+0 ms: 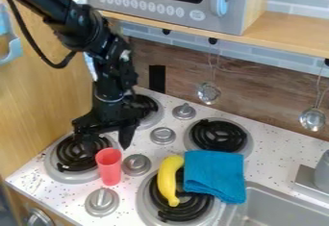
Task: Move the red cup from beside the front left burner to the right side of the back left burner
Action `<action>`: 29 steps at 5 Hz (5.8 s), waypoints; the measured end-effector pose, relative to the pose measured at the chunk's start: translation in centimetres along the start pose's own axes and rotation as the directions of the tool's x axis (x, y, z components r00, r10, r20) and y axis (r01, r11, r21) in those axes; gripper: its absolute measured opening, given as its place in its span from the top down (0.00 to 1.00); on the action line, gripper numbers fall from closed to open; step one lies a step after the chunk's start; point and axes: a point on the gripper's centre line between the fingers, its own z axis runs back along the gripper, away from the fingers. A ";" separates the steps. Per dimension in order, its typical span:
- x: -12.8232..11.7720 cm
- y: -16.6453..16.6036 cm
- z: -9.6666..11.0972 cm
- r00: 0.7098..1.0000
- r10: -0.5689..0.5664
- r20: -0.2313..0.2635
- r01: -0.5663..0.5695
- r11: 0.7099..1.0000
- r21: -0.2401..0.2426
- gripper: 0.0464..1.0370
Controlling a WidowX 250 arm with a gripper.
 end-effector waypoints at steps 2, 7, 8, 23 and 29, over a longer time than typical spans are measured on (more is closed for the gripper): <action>0.5 0.1 -2.0 1.000 0.020 -0.002 -0.020 1.000 0.004 0.03; 1.3 -0.5 -5.2 0.997 0.071 -0.014 -0.071 0.997 -0.005 0.35; 1.3 -0.3 -5.4 0.998 0.054 -0.016 -0.054 0.998 -0.011 0.64; 9.4 -13.9 -4.0 0.985 0.159 -0.071 -0.170 0.964 -0.206 0.95; 9.0 -14.4 -5.3 0.978 0.203 -0.039 -0.207 0.953 -0.221 0.69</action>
